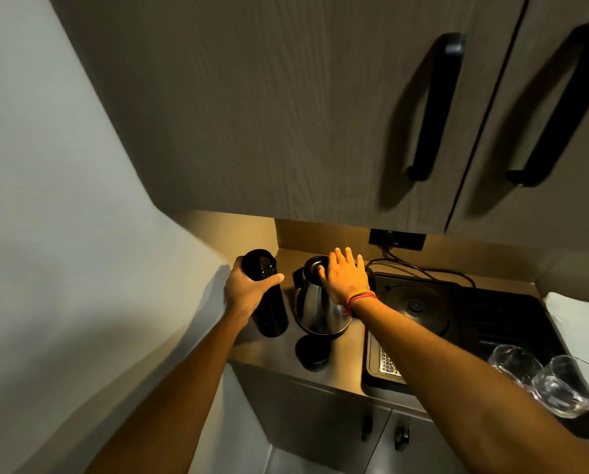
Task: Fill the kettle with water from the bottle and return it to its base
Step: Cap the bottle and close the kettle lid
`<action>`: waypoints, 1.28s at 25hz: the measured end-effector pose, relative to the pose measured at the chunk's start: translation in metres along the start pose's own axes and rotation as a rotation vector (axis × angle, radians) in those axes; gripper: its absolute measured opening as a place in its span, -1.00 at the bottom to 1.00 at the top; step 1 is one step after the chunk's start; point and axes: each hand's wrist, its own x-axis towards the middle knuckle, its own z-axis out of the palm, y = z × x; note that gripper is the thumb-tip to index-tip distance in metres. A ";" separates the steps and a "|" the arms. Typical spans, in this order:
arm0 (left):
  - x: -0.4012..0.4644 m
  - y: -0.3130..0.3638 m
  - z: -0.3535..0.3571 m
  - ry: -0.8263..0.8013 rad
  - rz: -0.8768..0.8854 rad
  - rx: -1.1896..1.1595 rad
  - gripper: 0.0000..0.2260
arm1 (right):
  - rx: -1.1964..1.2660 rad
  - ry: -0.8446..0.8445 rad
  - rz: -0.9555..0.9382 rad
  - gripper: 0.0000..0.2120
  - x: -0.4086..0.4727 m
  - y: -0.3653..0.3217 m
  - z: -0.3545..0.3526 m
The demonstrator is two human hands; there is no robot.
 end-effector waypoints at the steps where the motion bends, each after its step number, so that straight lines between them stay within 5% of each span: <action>1: 0.002 0.000 -0.002 -0.016 -0.002 0.006 -0.18 | -0.003 -0.004 0.002 -0.40 0.001 -0.001 0.001; 9: 0.004 0.016 -0.004 -0.051 0.214 0.092 -0.10 | -0.002 -0.003 -0.041 -0.37 -0.002 0.007 0.003; 12: -0.004 0.022 -0.004 0.130 0.718 0.599 -0.29 | -0.016 -0.001 -0.056 -0.37 -0.001 0.010 0.003; 15: -0.028 0.015 0.018 -0.037 1.200 0.797 -0.53 | -0.024 0.034 -0.073 -0.38 -0.002 0.006 0.005; 18: -0.062 -0.013 0.042 -0.341 1.071 0.869 -0.65 | -0.034 0.072 -0.118 -0.38 -0.005 0.005 0.008; 21: -0.084 -0.051 0.058 -0.570 0.702 1.078 -0.47 | -0.027 0.124 -0.184 -0.36 -0.011 0.011 0.011; 24: -0.097 -0.068 0.070 -0.640 0.436 1.024 -0.27 | -0.024 0.117 -0.241 -0.36 -0.016 0.018 0.013; 27: -0.103 -0.065 0.080 -0.608 0.426 0.993 -0.26 | -0.025 0.063 -0.255 -0.36 -0.017 0.023 0.014; 32: -0.084 -0.034 0.061 -0.452 0.677 0.857 -0.28 | -0.020 0.022 -0.259 -0.36 -0.014 0.023 0.009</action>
